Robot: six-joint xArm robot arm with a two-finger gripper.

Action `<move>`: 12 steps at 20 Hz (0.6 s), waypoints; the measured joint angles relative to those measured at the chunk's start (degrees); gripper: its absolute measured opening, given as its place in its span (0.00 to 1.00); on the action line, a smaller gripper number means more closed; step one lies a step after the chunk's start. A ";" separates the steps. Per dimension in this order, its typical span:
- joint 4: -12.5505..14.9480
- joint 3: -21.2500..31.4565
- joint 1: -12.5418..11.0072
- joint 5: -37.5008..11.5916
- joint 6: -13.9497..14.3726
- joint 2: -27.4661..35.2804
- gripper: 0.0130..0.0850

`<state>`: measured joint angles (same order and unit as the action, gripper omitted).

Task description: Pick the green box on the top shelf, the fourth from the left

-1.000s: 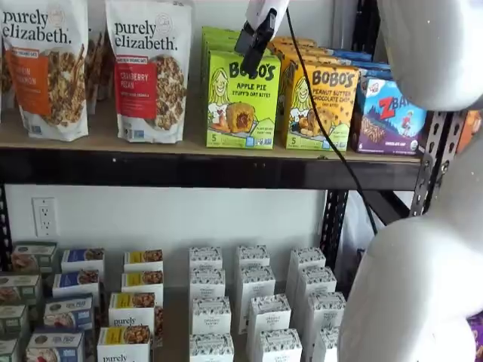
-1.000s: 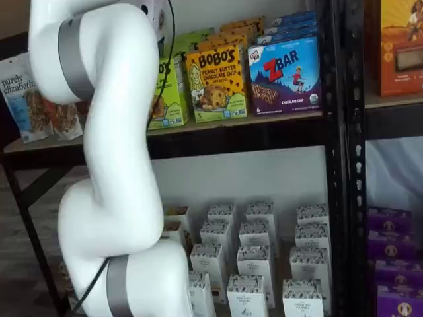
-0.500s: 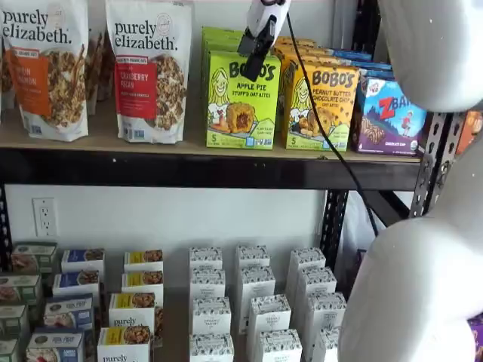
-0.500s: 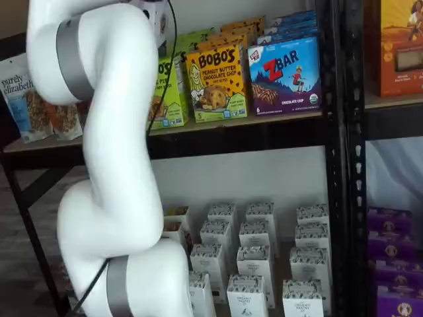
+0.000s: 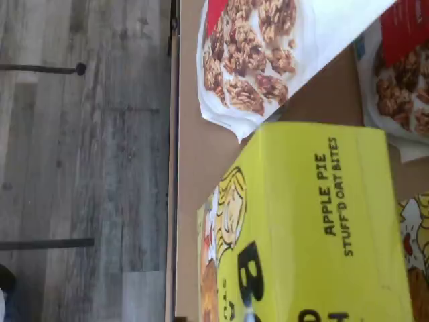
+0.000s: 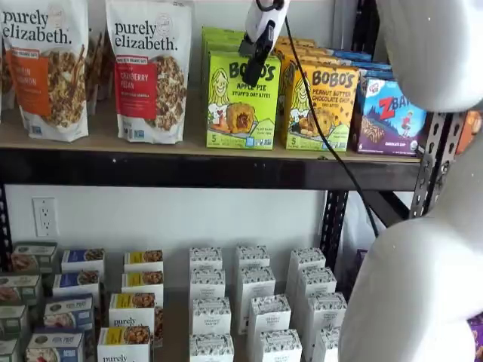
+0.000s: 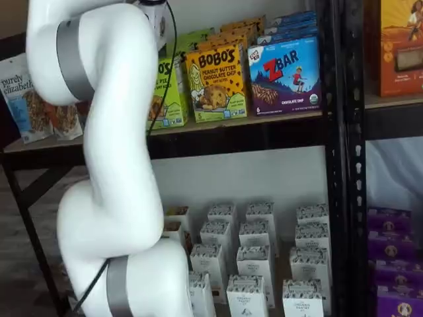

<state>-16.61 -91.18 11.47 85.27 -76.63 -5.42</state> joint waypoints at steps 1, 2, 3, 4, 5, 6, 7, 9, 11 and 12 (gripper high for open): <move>0.07 0.17 0.11 -0.27 0.07 -0.06 1.00; 0.14 0.16 0.19 -0.29 0.14 -0.01 1.00; 0.23 0.10 0.26 -0.25 0.20 0.06 1.00; 0.34 -0.03 0.35 -0.12 0.27 0.17 1.00; 0.47 -0.13 0.43 0.00 0.35 0.26 1.00; 0.65 -0.28 0.53 0.21 0.44 0.37 1.00; 0.88 -0.48 0.65 0.50 0.54 0.52 1.00; 1.07 -0.66 0.79 0.83 0.68 0.68 1.00; 1.21 -0.76 0.95 1.11 0.82 0.80 0.89; 1.20 -0.79 0.99 1.22 0.86 0.85 0.83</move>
<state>-15.41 -91.98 12.46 86.49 -75.77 -4.58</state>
